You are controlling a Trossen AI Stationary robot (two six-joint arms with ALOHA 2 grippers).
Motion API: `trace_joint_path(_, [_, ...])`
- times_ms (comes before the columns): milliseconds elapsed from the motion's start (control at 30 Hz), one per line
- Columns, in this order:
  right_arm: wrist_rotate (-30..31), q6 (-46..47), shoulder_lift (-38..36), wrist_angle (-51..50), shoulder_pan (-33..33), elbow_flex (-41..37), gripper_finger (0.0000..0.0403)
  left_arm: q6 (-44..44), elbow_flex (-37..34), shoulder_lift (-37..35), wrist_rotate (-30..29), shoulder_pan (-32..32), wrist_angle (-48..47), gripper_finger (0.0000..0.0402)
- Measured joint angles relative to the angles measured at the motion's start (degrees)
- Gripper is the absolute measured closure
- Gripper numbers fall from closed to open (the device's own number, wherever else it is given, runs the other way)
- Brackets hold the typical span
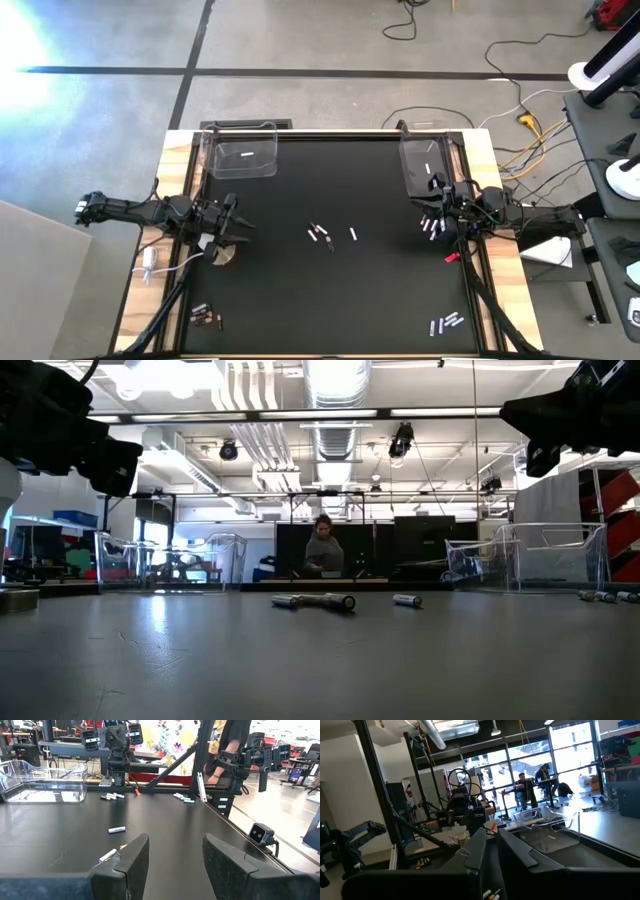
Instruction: Sort batteries
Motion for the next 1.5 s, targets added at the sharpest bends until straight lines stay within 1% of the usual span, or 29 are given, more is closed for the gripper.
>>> trace_joint_path(1267, [0.0, 0.05, -0.02, 0.0, 0.0, -0.02, 0.0364, 0.0, -0.02, 0.0, 0.0, 0.02, 0.0, 0.0238])
trace_joint_path(1433, [0.04, 6.03, 0.0, 0.88, 0.0, 0.0, 0.0364, -0.01, -0.01, -0.01, 0.01, 0.01, -0.01, 0.0238])
trace_joint_path(1500, [0.0, 10.28, -0.02, 0.94, 0.0, 0.2, 0.0364, -0.01, -0.02, -0.01, 0.0, 0.0, 0.0, 0.0238])
